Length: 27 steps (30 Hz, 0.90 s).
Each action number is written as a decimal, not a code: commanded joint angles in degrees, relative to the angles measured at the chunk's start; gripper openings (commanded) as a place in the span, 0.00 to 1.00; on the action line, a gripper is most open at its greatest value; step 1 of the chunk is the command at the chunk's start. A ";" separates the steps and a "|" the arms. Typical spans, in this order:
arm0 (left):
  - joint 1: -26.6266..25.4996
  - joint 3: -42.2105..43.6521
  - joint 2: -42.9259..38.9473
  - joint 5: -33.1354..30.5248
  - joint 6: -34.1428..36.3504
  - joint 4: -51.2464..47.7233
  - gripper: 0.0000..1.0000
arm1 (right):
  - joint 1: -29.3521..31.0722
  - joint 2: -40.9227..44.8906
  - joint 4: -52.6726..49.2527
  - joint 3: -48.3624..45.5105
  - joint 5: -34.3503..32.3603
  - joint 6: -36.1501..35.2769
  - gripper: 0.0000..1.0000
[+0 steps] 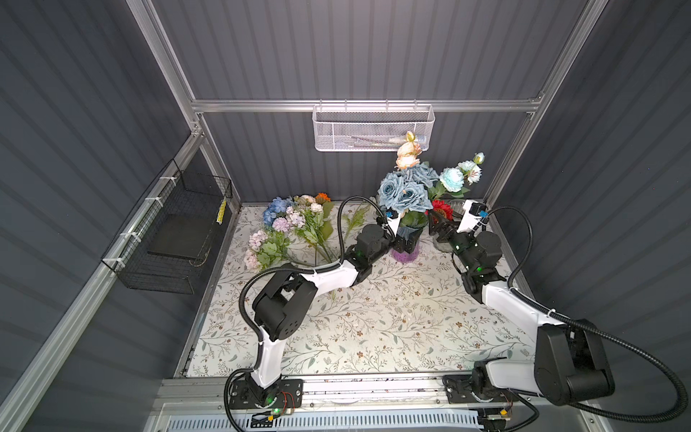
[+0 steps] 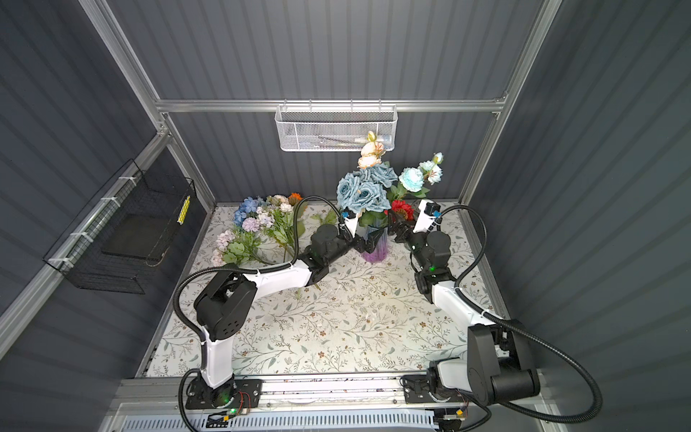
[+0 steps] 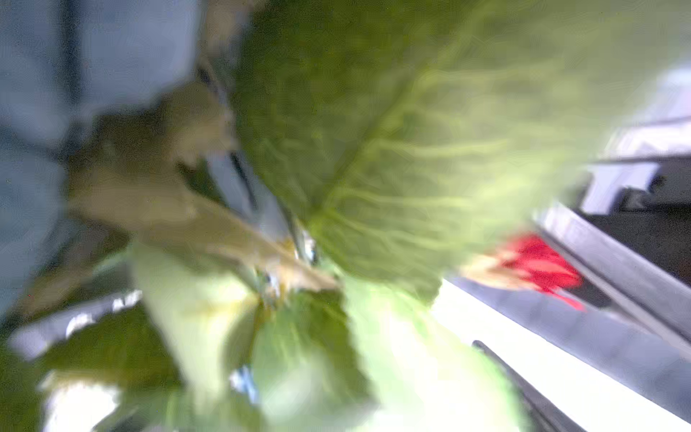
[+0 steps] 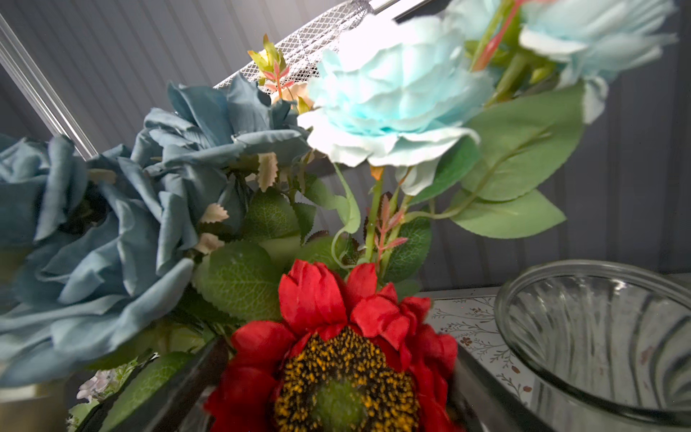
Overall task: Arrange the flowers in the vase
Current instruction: 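Lower the blue hydrangea into the blue-purple vase with the left gripper, then open the left gripper and withdraw it back to the flower pile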
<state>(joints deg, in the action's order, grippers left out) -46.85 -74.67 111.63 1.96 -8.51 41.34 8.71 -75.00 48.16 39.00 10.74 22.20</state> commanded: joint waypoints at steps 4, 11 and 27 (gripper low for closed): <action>-0.34 5.21 -9.12 6.38 -5.08 -8.68 1.00 | -0.18 3.16 -1.99 -2.80 0.07 0.00 0.96; -0.35 10.94 -17.02 5.66 -5.40 -19.60 1.00 | -0.23 9.73 -10.46 -4.25 -1.58 -3.23 0.99; 7.25 21.90 -27.99 -6.33 -5.41 -36.70 1.00 | -0.16 23.59 -39.27 -6.66 -1.54 -1.53 0.99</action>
<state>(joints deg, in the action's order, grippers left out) -42.76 -54.15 84.29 -2.79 -12.47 9.06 8.71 -52.77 16.10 33.36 8.78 19.57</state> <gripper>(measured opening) 0.998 0.989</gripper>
